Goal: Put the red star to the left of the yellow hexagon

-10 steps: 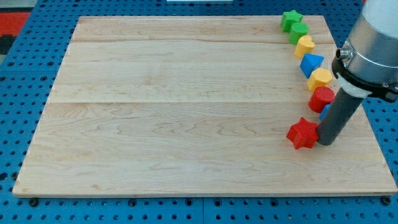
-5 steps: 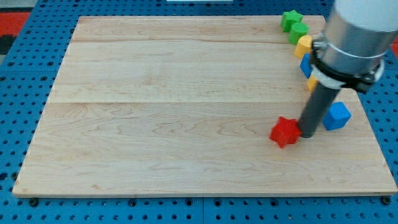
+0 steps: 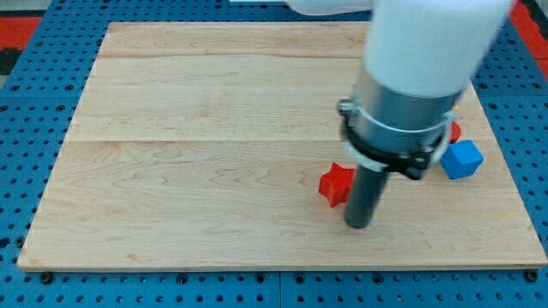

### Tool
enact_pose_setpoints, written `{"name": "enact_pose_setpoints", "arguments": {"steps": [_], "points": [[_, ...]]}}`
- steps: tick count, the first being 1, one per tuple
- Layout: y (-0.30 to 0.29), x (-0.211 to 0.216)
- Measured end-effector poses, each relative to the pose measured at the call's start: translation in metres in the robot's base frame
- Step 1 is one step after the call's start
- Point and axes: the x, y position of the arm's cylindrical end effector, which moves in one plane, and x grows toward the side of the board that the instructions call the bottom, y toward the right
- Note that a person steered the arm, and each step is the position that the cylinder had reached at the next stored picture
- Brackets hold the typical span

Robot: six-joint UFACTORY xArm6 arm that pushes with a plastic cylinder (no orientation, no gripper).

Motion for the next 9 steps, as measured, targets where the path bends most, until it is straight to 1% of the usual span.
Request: {"name": "enact_pose_setpoints", "arguments": {"steps": [2, 3, 4, 7, 9], "points": [[-0.009, -0.009], [-0.009, -0.036], [-0.009, -0.053], [-0.004, -0.057], [-0.004, -0.114]]}}
